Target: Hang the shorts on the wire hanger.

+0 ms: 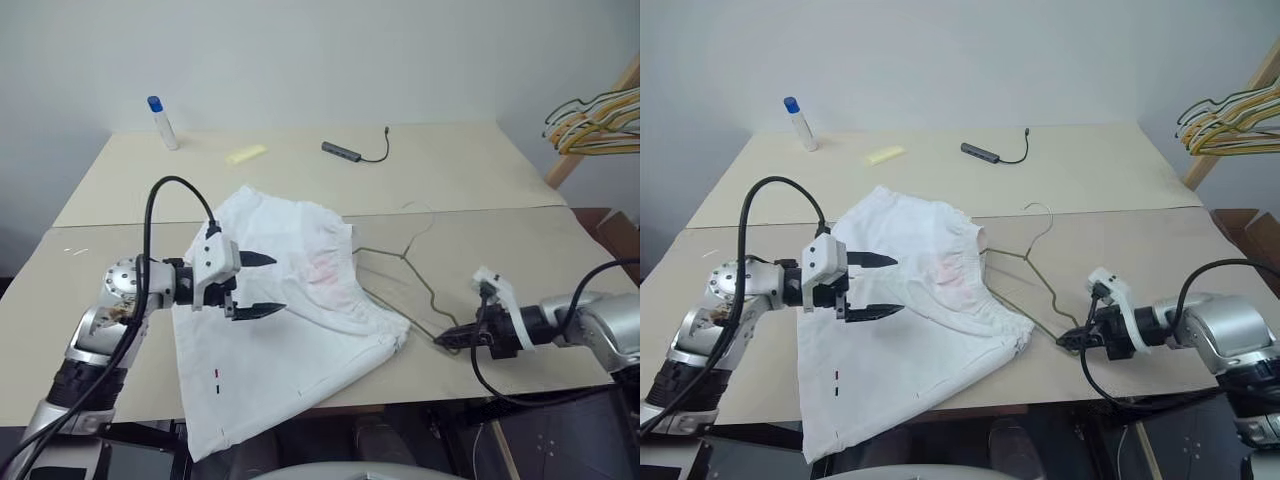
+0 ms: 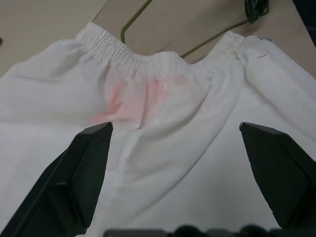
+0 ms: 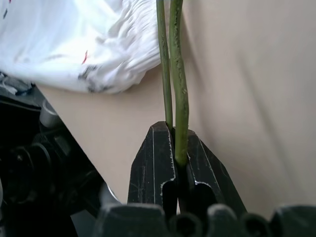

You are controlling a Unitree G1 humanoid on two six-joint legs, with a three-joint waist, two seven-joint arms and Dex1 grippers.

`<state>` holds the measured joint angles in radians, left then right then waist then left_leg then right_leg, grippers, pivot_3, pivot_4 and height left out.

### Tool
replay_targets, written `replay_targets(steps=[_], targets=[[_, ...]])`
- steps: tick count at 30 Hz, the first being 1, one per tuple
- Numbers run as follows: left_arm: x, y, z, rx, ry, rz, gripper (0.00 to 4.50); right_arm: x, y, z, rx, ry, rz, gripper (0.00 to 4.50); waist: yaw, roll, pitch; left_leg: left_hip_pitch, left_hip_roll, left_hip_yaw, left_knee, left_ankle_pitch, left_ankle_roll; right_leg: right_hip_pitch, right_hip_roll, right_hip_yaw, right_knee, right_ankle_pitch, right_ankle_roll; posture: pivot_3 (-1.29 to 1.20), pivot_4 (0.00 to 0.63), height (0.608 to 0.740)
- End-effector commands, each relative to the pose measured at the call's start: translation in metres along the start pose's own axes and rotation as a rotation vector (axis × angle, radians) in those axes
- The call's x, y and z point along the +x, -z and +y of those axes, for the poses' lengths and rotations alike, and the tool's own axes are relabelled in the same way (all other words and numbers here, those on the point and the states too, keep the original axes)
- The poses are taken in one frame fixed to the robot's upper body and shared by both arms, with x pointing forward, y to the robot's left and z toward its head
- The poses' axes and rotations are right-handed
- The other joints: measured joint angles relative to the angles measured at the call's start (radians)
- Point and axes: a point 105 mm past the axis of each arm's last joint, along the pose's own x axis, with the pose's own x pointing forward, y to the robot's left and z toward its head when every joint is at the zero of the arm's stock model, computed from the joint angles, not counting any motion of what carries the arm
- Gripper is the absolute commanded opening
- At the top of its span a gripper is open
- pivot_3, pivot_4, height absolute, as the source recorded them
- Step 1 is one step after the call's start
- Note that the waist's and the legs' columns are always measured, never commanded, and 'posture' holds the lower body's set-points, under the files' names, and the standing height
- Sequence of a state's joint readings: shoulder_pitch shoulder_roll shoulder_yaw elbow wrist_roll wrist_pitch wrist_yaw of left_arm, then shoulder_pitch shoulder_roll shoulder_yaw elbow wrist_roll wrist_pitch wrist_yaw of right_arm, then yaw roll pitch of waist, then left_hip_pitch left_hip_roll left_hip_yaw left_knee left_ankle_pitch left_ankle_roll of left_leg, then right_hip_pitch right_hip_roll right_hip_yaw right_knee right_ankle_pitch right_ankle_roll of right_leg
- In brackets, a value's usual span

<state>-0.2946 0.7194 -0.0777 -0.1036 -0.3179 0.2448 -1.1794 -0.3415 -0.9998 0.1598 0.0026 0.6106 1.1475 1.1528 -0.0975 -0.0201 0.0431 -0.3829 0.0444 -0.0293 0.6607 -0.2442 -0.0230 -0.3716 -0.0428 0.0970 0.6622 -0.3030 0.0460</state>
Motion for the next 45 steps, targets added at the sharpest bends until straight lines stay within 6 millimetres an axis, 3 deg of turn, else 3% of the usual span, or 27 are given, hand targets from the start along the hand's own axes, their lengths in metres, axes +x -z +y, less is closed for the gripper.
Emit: replay_targets(steps=[1, 9, 15, 19, 25, 36, 42, 45], targets=[[0.0, -0.01, 0.003, 0.051, -0.005, -0.019, 4.47, -0.009, -0.016, 0.006, 0.038, -0.051, -0.044, 0.0, 0.0, 0.0, 0.0, 0.0, 0.0, 0.0, 0.0, 0.0, 0.0, 0.0, 0.0, 0.0, 0.0, 0.0, 0.0, -0.08, 0.0, 0.74], [0.0, -0.009, 0.003, 0.054, -0.008, -0.024, 4.47, 0.0, -0.025, 0.011, 0.173, -0.215, -0.005, 0.0, -0.001, 0.0, 0.0, 0.0, 0.0, 0.0, 0.0, 0.0, 0.0, 0.0, 0.0, 0.0, 0.0, 0.0, 0.0, -0.07, 0.0, 0.74], [-0.002, -0.011, 0.002, 0.052, -0.025, -0.036, 4.47, 0.005, -0.043, -0.003, 0.213, -0.181, -0.067, 0.0, -0.001, 0.0, 0.0, 0.0, 0.0, 0.0, 0.0, 0.0, 0.0, 0.0, 0.0, 0.0, 0.001, 0.0, 0.0, -0.06, 0.0, 0.74], [-0.004, -0.011, 0.001, 0.051, -0.041, -0.04, 4.47, -0.005, -0.054, 0.0, 0.146, -0.162, -0.123, 0.0, 0.004, 0.0, 0.0, 0.0, 0.0, -0.001, 0.0, 0.0, 0.0, 0.0, 0.0, 0.0, 0.001, 0.0, 0.0, -0.05, 0.0, 0.74], [-0.007, -0.014, 0.007, 0.05, -0.077, -0.054, 4.47, -0.01, -0.048, 0.009, -0.005, -0.051, -0.078, 0.0, 0.006, 0.0, 0.0, 0.0, 0.0, -0.001, 0.0, 0.0, 0.0, 0.0, 0.0, -0.001, 0.001, 0.0, 0.0, -0.06, 0.0, 0.74], [-0.002, -0.016, 0.011, 0.063, -0.064, -0.067, 4.47, -0.011, -0.044, 0.009, 0.05, 0.039, -0.123, 0.0, 0.0, 0.0, 0.0, -0.001, 0.0, 0.0, 0.0, 0.0, 0.0, 0.0, 0.0, 0.0, 0.001, 0.0, 0.0, -0.1, 0.0, 0.74], [0.0, -0.024, 0.021, 0.099, -0.087, -0.089, 4.47, -0.015, -0.061, 0.012, -0.033, 0.066, -0.195, 0.0, -0.003, 0.0, 0.0, 0.0, 0.0, 0.0, 0.0, 0.0, 0.0, 0.0, 0.0, 0.0, 0.001, 0.0, 0.0, -0.1, 0.0, 0.74], [-0.005, -0.038, 0.031, 0.116, -0.122, -0.15, 4.47, -0.021, -0.071, 0.021, -0.152, 0.076, -0.245, 0.0, -0.003, 0.0, 0.0, -0.001, 0.0, 0.0, 0.0, 0.0, 0.0, -0.001, 0.0, 0.0, 0.001, 0.0, 0.0, -0.1, 0.0, 0.74]])
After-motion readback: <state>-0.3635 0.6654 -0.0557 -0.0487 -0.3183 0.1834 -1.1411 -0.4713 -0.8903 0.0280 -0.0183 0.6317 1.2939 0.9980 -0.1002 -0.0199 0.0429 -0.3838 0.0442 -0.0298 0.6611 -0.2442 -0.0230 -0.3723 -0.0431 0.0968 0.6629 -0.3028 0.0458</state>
